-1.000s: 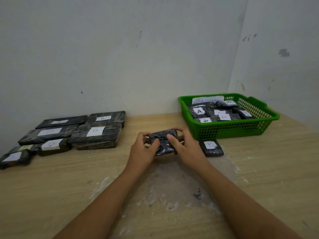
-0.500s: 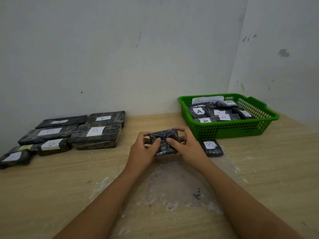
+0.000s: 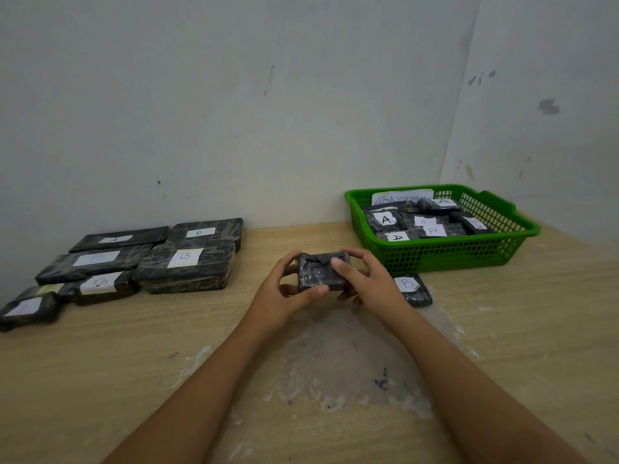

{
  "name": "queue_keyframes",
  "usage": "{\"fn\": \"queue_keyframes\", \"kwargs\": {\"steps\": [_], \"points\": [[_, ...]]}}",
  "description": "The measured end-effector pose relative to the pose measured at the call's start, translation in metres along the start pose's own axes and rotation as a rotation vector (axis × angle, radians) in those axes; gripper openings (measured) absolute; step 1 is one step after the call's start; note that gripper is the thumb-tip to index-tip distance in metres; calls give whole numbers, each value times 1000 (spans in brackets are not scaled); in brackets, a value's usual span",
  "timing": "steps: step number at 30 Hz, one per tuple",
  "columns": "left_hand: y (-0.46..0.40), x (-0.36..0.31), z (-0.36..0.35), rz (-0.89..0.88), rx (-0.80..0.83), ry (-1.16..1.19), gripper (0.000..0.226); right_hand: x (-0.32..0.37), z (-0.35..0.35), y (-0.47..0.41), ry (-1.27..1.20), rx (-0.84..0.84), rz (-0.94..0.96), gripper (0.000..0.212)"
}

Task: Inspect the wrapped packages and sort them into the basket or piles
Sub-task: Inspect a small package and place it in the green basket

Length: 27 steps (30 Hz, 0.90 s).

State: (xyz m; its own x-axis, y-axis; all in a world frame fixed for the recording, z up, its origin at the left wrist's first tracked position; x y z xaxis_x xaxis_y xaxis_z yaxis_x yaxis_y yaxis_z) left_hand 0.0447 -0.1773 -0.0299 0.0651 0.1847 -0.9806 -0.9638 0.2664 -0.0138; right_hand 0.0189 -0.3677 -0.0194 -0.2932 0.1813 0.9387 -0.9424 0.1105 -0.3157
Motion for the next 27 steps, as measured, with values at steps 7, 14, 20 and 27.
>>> {"fn": "queue_keyframes", "kwargs": {"steps": [7, 14, 20, 27], "points": [[-3, 1, 7, 60, -117, 44, 84, 6, -4, 4, 9, 70, 37, 55], [-1, -3, 2, 89, -127, 12, 60, 6, -1, 1, -104, 19, 66, 61], [-2, -1, 1, 56, -93, 30, 57, 3, -1, -1, -162, -54, 29, 54], [-3, -1, 3, 70, -113, 39, 55, -2, -7, 0, -107, 25, 14, 33]]}}
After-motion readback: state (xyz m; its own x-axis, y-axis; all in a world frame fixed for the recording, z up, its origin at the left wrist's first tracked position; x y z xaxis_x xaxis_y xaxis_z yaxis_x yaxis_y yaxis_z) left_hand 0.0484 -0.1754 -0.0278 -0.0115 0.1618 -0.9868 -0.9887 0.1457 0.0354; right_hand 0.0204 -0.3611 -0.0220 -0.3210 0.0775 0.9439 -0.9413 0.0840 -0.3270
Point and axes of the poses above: each hand's wrist, its own y-axis away from the middle knuckle, its own z-axis out of the back of the hand, x = y × z, the point moved 4 cm from there along -y, towards the middle knuckle, and after that the axes turned 12 degrees about z, right-handed, at the moved point
